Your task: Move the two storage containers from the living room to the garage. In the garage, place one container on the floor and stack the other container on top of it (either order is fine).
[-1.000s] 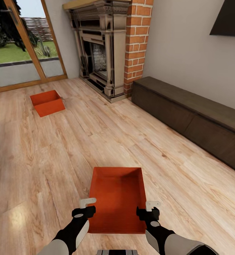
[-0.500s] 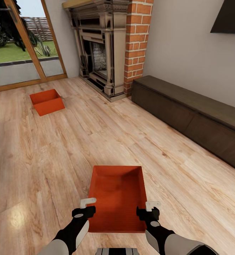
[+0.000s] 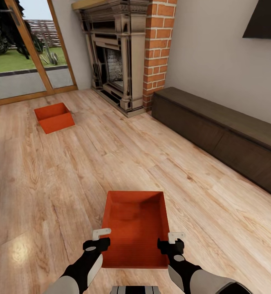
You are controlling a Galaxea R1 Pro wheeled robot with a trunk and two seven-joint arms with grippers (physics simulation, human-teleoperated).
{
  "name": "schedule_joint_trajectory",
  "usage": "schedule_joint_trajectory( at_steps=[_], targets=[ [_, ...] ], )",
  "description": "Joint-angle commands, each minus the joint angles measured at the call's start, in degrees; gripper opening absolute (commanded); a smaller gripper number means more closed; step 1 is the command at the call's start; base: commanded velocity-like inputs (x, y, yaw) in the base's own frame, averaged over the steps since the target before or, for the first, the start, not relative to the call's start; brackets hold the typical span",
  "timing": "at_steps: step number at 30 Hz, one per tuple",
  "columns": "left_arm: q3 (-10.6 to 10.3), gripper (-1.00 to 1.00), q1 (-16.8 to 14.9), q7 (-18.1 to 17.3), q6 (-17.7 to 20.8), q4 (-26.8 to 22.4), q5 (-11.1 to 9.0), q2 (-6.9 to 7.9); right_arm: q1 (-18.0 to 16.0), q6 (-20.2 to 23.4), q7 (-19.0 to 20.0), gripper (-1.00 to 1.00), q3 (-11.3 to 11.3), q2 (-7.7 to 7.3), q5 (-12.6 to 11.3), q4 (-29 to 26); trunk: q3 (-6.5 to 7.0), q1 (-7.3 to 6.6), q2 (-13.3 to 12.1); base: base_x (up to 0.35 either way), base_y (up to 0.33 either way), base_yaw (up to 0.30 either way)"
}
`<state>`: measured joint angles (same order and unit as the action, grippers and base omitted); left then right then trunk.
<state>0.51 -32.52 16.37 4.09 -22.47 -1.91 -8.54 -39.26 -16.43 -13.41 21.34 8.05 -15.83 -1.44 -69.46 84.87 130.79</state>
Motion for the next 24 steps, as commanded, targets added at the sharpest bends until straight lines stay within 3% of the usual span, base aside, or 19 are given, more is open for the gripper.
schedule_joint_trajectory(
  at_steps=[1, 24],
  targets=[
    [0.0, 1.00, 0.0, 0.2, 0.3, -0.1, -0.2, -0.01, 0.0, -0.2, -0.1, 1.00, 0.5, -0.01, -0.5, 0.1, -0.04, -0.01, 0.0, 0.000, 0.000, 0.000],
    [0.0, 1.00, 0.0, 0.2, 0.3, -0.1, -0.1, 0.01, 0.0, -0.2, -0.1, 1.00, 0.5, -0.69, -0.5, 0.1, -0.04, -0.01, 0.0, 0.000, 0.000, 0.000]
  ],
)
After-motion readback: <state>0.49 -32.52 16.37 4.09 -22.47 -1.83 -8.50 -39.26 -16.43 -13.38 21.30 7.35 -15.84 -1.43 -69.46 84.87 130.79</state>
